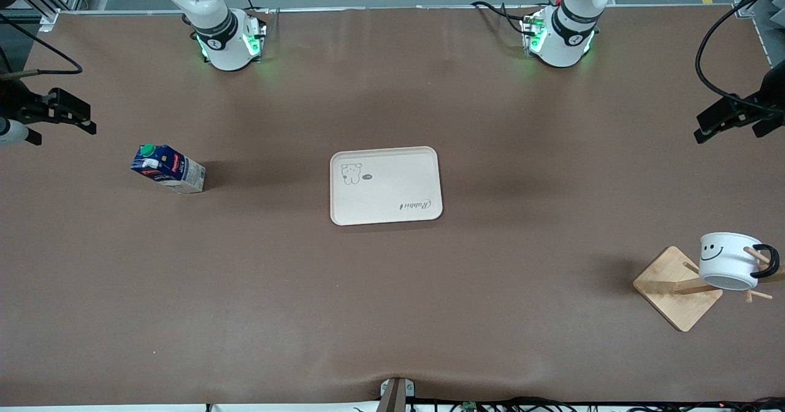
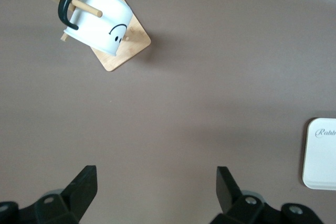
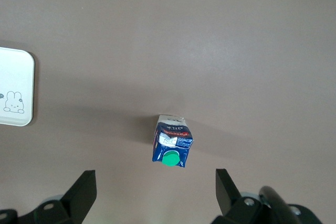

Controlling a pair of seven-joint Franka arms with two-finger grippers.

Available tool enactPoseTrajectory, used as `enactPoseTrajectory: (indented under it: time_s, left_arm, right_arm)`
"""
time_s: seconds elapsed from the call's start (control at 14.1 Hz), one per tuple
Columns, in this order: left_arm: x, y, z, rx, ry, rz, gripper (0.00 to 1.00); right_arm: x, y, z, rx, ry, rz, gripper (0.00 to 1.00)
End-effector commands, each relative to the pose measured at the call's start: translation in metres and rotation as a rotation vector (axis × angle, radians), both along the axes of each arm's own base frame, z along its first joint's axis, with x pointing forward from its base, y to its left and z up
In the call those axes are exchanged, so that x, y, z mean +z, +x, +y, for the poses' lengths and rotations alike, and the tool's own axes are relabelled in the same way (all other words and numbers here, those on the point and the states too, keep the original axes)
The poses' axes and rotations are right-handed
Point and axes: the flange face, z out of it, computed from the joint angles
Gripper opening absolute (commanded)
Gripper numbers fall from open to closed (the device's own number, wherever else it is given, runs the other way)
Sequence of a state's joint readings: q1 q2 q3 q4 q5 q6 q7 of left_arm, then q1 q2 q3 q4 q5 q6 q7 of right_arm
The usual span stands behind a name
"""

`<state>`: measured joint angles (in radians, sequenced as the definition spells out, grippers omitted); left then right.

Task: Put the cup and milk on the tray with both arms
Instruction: 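Move the left gripper toward the white mug on the wooden stand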

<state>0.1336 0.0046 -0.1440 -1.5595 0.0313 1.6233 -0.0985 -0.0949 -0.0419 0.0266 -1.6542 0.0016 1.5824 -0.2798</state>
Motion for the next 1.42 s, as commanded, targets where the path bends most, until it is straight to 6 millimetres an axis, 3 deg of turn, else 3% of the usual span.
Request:
enactPoseTrajectory:
  time_s: [0.0,0.43,1.0,1.35]
  left_arm:
    - [-0.031,0.002,0.002,0.017,-0.011,-0.016,1.0]
    - [-0.109,0.016,0.007,0.018,-0.013,-0.116,1.0]
    - [-0.181,0.012,0.076,0.071,0.018,-0.353,1.0]
    - [-0.192,0.007,0.092,0.052,0.04,-0.424,1.0]
  right_arm:
    - [0.005,0.007,0.0,0.014,0.013,-0.006,1.0]
    - [0.012,0.009,0.001,0.019,0.012,-0.02,1.0]
    - [0.003,0.013,-0.004,0.012,0.014,-0.005,1.0]
    - [-0.004,0.019,0.001,0.02,0.014,0.006,1.0]
